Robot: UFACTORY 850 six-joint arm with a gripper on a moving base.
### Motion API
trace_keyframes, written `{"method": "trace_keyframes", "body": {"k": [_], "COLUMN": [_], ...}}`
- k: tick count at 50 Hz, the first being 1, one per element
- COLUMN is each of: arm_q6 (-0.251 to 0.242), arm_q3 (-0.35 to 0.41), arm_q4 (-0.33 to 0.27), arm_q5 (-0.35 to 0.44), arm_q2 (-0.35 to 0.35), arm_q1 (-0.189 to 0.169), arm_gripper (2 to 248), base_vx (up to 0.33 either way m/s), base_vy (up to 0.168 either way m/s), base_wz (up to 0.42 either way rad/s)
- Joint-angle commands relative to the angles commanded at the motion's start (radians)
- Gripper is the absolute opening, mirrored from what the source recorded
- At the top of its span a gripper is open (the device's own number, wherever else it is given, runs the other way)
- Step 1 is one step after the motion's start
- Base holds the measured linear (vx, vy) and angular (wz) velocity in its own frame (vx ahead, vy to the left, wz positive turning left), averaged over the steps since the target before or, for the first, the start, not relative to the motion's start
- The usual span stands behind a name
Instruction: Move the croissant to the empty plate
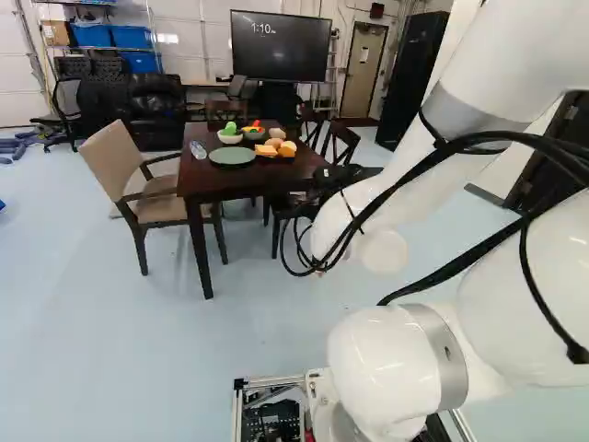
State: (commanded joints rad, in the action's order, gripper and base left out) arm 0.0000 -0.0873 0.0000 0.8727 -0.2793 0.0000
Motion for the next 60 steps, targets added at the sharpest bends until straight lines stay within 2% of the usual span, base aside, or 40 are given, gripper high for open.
{"method": "trace_keyframes", "body": {"k": [60], "arm_q6": [0.000], "arm_q3": [0.000], "arm_q4": [0.000], "arm_q5": [0.000], "arm_q2": [0.000], "arm_q1": [0.000], "arm_gripper": [247], "base_vx": [0.077], "base_vy": [-0.018], "base_wz": [0.133]}}
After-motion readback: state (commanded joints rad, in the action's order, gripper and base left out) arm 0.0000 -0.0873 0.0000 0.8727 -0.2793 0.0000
